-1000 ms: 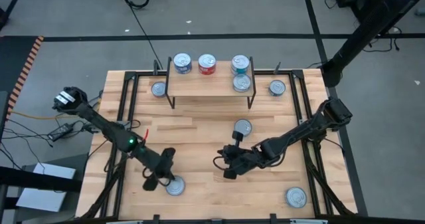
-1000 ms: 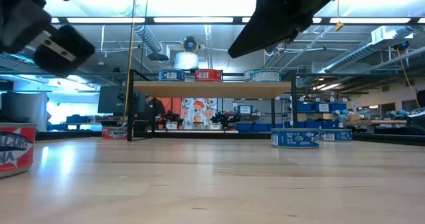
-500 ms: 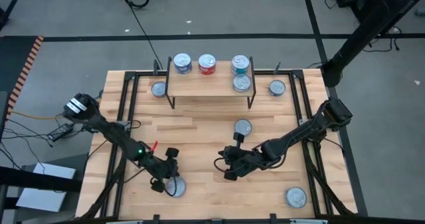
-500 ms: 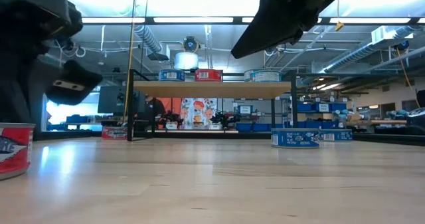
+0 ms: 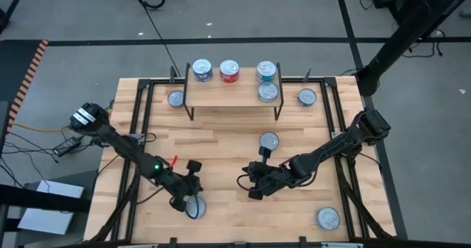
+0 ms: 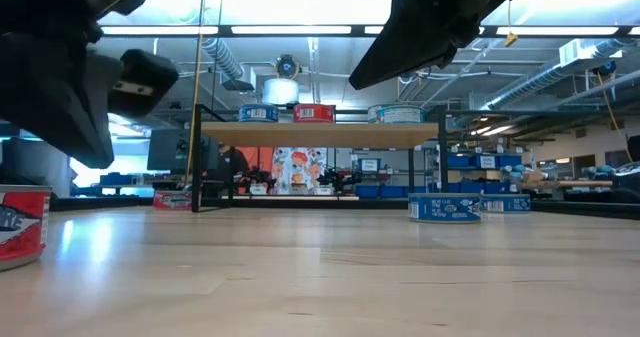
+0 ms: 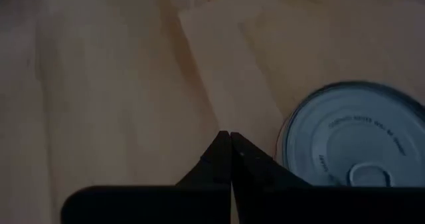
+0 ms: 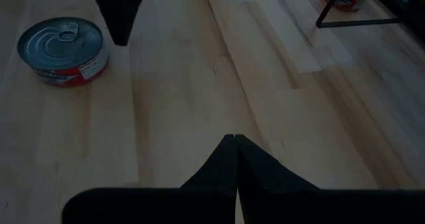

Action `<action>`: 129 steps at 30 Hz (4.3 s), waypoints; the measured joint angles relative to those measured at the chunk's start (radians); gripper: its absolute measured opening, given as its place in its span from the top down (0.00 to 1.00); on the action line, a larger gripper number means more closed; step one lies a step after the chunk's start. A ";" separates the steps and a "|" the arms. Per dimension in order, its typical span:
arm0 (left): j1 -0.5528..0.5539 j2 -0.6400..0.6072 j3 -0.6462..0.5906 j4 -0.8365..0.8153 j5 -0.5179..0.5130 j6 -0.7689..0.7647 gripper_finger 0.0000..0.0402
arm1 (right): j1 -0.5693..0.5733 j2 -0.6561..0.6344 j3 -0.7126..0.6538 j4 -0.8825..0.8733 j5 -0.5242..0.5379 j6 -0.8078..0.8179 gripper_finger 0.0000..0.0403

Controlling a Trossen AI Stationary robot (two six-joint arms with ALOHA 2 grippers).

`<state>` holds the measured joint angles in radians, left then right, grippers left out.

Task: Stack canned seafood by type on shelf
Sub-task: Put the red tuna can on the shelf aligned with the other red tuna cans

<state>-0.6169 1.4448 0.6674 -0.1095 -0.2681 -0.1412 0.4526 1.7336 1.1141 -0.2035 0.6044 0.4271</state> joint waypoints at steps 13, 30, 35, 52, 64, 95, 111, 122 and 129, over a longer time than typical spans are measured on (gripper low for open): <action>-0.055 0.031 0.061 -0.101 0.091 0.002 1.00 | 0.002 0.000 0.000 -0.009 -0.001 0.019 0.98; 0.016 0.100 0.061 -0.014 0.065 0.001 1.00 | 0.002 0.000 0.000 -0.011 -0.023 0.027 0.98; 0.065 0.101 0.060 -0.004 0.022 0.011 1.00 | 0.002 0.000 0.000 -0.025 -0.023 0.026 0.98; 0.148 0.194 0.092 0.127 0.058 0.162 1.00 | 0.008 -0.001 0.000 -0.156 -0.030 0.113 0.98; 0.059 0.138 0.223 -0.193 0.069 0.105 1.00 | 0.010 -0.001 0.000 -0.158 -0.030 0.113 0.98; 0.288 0.294 0.134 0.437 0.015 0.300 1.00 | 0.043 -0.001 0.000 -0.141 -0.030 0.124 0.98; 0.288 -0.003 -0.329 0.880 0.009 0.265 1.00 | 0.031 0.039 -0.048 0.283 -0.157 -0.041 0.96; 0.302 0.009 -0.377 0.903 0.010 0.268 1.00 | 0.010 0.257 0.101 0.389 -0.262 -0.212 0.97; 0.306 0.031 -0.378 0.910 0.010 0.263 1.00 | 0.003 0.331 0.164 0.388 -0.370 -0.240 0.97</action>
<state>-0.3113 1.4756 0.2889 0.8004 -0.2577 0.1213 0.4557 2.0643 1.2777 0.1848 0.2345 0.1875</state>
